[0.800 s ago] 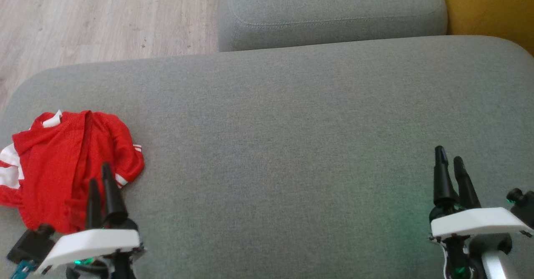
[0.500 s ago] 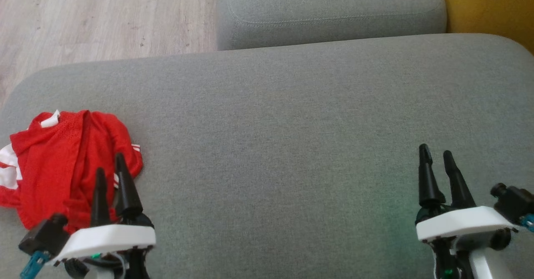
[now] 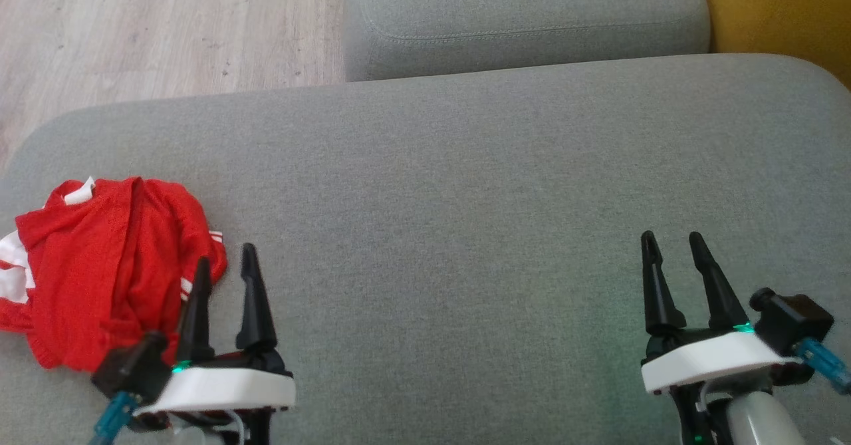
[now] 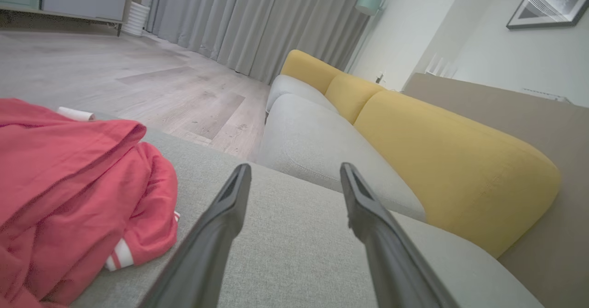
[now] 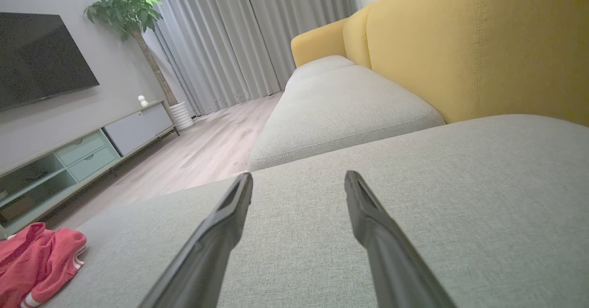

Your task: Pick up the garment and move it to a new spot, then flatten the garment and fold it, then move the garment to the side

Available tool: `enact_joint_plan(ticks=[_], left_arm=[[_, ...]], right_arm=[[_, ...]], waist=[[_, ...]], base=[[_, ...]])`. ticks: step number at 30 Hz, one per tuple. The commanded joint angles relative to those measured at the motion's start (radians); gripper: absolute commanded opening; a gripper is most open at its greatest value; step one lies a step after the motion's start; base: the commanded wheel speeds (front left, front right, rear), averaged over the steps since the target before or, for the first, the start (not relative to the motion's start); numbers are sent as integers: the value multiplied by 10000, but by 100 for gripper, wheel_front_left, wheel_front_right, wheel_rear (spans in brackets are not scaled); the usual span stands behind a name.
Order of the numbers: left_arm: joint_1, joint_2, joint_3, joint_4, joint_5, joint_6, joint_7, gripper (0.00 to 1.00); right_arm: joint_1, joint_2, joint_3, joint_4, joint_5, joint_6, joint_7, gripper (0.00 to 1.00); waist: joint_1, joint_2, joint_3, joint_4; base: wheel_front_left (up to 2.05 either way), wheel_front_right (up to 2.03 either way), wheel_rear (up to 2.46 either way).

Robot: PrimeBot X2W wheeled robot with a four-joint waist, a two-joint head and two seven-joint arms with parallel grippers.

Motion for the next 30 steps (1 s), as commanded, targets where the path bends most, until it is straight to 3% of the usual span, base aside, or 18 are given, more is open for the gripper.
enact_joint_plan(ticks=[1, 10, 23, 30], left_arm=[[-238, 194, 43, -342, 449, 0, -148, 100], [-232, 321, -479, -301, 1513, 207, -412, 100], [14, 11, -121, 76, 2215, -788, -794, 100], [131, -81, 106, -23, 2719, -1006, -969, 100]], right_arm=[[-418, -85, 233, -411, -459, 53, -169, 100], [-374, -73, 319, -439, -1914, 59, -434, 100], [-281, -71, 378, -807, -3387, 67, -818, 100], [-201, -74, 345, -904, -3520, 71, -994, 100]], waist=[[0, 0, -1, -3], [0, 0, -18, -28], [0, 0, -72, -75], [0, 0, -90, -66]], base=[[0, 0, 0], [0, 0, 0], [0, 0, 0], [0, 0, 0]])
